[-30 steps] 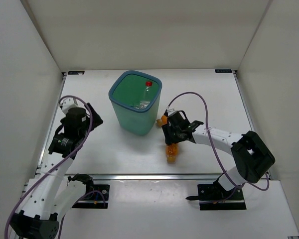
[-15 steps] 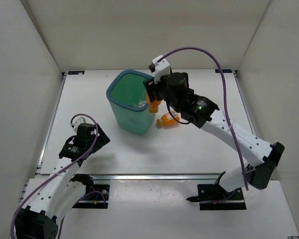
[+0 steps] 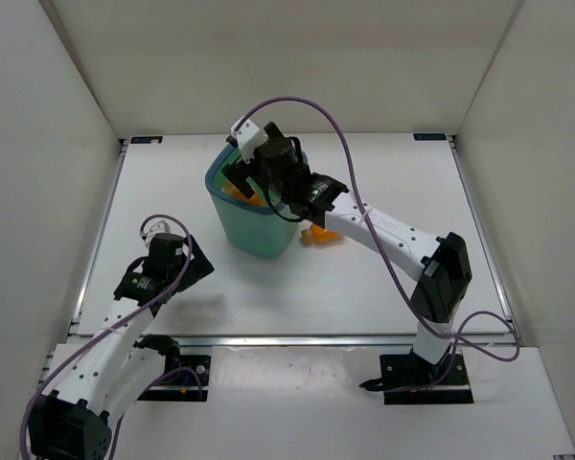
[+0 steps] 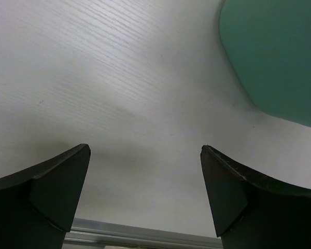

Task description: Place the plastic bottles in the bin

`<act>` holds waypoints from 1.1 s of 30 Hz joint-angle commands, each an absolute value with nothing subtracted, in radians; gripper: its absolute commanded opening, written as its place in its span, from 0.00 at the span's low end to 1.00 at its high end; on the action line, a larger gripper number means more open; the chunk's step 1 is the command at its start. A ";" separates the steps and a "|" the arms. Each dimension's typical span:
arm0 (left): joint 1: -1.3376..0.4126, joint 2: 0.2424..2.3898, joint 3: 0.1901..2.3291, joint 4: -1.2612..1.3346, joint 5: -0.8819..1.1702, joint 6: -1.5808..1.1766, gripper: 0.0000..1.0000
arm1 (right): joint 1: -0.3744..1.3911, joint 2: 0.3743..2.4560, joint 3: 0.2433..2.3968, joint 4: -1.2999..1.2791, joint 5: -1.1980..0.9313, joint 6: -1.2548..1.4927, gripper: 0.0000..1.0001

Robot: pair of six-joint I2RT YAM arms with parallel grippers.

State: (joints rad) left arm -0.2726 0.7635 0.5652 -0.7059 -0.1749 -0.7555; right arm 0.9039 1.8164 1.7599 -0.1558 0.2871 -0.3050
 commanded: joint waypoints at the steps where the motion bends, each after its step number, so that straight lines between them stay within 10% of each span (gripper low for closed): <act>1: -0.281 0.793 0.630 -0.706 -0.167 -0.704 0.98 | 0.910 1.705 1.792 -0.109 0.285 -0.259 0.99; 18: -0.163 0.957 0.866 -0.752 -0.163 -0.558 0.99 | 0.382 1.368 1.226 -0.480 0.102 0.458 1.00; 33: -0.135 0.959 1.095 -0.837 -0.250 -0.545 0.98 | 0.448 1.577 1.084 -0.287 0.165 0.857 0.99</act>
State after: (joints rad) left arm -0.1410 0.9947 1.0607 -0.7898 -0.2096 -0.5472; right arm 0.4274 1.5600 1.0882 -0.3801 0.0822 0.7227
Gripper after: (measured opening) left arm 0.985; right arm 0.992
